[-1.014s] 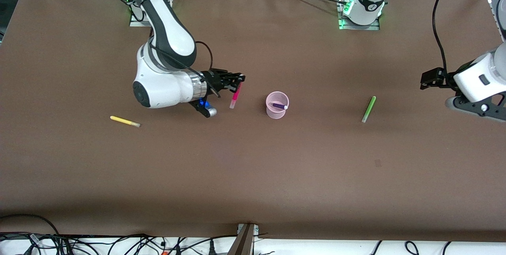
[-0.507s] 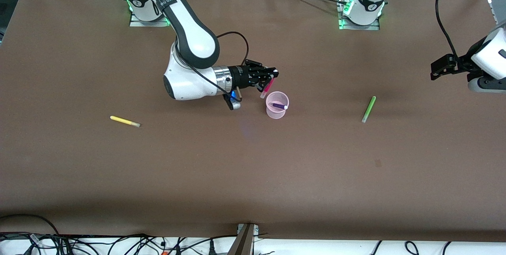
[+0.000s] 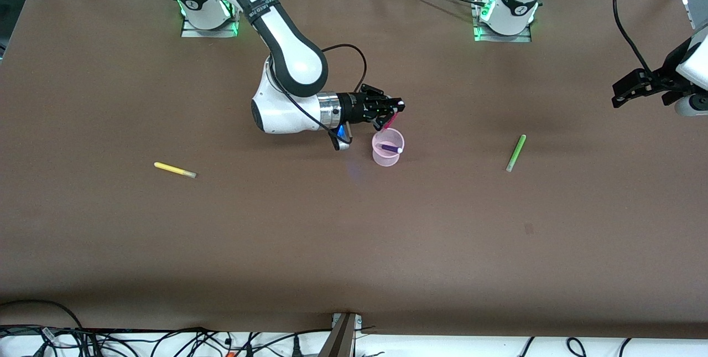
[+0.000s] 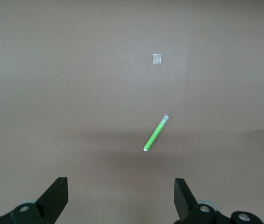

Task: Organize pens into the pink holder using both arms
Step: 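Carry the magenta marker over the pink cup with the right gripper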

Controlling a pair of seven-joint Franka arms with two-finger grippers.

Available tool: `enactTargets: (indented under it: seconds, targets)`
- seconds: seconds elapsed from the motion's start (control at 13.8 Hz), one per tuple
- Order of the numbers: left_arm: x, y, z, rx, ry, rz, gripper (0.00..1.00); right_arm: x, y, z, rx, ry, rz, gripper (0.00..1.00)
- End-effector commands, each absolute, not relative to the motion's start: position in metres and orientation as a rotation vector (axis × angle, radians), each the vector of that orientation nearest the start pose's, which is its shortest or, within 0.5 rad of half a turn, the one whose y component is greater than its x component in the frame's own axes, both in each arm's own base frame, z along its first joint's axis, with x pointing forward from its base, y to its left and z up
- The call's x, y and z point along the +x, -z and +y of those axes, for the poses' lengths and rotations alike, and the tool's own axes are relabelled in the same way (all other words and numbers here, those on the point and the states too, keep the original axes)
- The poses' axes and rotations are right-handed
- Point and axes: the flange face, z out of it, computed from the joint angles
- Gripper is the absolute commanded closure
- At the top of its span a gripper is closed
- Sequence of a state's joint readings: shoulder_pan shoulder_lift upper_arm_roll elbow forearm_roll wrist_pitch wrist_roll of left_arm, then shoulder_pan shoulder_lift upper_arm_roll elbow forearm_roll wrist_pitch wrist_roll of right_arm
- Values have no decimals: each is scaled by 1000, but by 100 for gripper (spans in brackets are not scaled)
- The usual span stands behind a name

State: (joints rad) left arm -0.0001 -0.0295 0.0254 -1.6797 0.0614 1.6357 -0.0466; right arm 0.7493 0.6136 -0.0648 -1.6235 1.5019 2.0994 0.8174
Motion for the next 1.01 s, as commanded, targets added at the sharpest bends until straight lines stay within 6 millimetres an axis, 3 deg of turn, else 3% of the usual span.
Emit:
enactTargets:
  seconds: [0.0,0.22,0.8,0.87,0.94]
  targets:
    - [542,-599,12,-3071,-16,-113,0,519,-284,494,-1812,-1046,1109,100]
    - [545,-600,12,-3071,-6,-113,0,527,-279,503,-1812,-1032,1098,100]
    - [546,-602,12,-3069,-4,-109,0,531,-257,503,-1836,-1008,1104,99]
    - [546,-602,13,-3069,-6,-111,0,531,-254,503,-1841,-1004,1100,93]
    - [546,-602,13,-3069,-6,-111,0,531,-252,502,-1845,-1001,1095,71]
